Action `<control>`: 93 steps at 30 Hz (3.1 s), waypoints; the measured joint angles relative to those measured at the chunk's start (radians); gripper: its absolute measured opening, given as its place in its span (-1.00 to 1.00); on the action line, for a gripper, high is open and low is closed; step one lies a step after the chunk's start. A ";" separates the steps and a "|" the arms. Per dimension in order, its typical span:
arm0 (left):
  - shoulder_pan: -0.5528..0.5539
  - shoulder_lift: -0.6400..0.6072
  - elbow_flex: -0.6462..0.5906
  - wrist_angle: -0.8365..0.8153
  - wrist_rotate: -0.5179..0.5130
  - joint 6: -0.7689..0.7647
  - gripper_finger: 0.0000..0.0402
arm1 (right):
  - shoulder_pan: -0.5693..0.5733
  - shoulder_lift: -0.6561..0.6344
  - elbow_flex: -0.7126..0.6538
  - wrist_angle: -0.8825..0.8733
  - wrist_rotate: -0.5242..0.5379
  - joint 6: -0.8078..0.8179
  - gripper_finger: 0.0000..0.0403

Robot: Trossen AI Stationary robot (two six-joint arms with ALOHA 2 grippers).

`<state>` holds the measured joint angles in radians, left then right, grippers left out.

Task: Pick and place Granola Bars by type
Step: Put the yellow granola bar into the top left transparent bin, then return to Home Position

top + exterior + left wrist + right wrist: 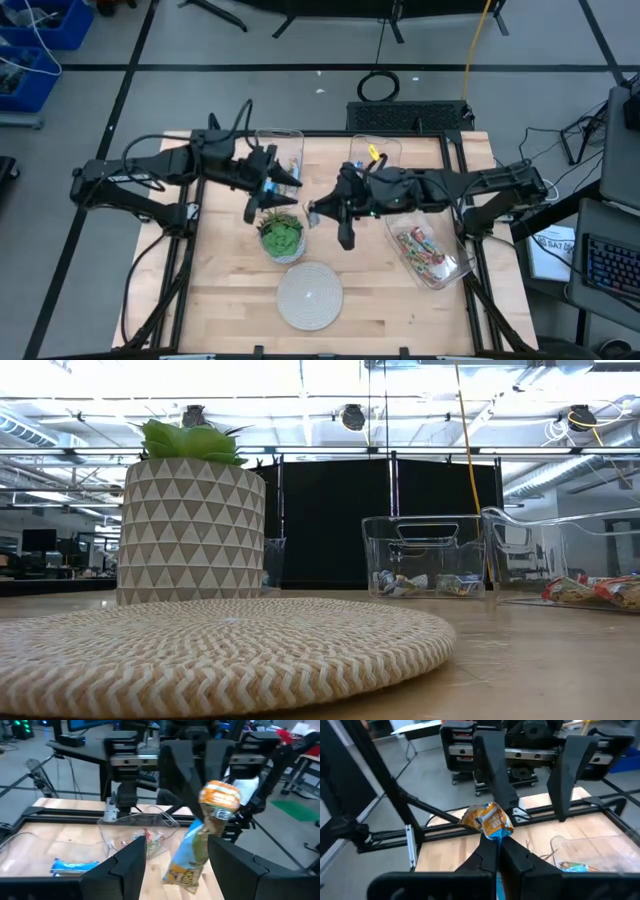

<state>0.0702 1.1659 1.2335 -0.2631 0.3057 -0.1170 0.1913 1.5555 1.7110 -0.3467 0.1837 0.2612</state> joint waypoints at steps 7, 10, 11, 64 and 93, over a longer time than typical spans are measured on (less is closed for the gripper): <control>-0.114 0.087 0.001 0.015 -0.113 -0.064 0.06 | -0.037 0.000 -0.001 0.034 -0.108 -0.086 -1.00; -0.143 0.135 0.001 0.031 -0.125 -0.078 0.06 | -0.053 0.001 -0.001 0.036 -0.135 -0.106 -1.00; -0.148 0.148 0.001 0.041 -0.126 -0.080 0.06 | -0.056 0.001 -0.001 0.039 -0.149 -0.106 -1.00; 0.650 0.451 -0.001 -0.531 -0.075 0.014 -0.90 | 0.163 -0.222 -0.660 0.288 -0.108 0.320 0.05; 0.578 0.469 0.000 -0.506 0.074 -0.193 0.24 | 0.167 -0.356 -0.756 0.456 -0.106 0.269 0.04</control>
<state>0.6484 1.6353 1.2335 -0.7696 0.3800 -0.3103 0.3586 1.1990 0.9546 0.1096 0.0781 0.5301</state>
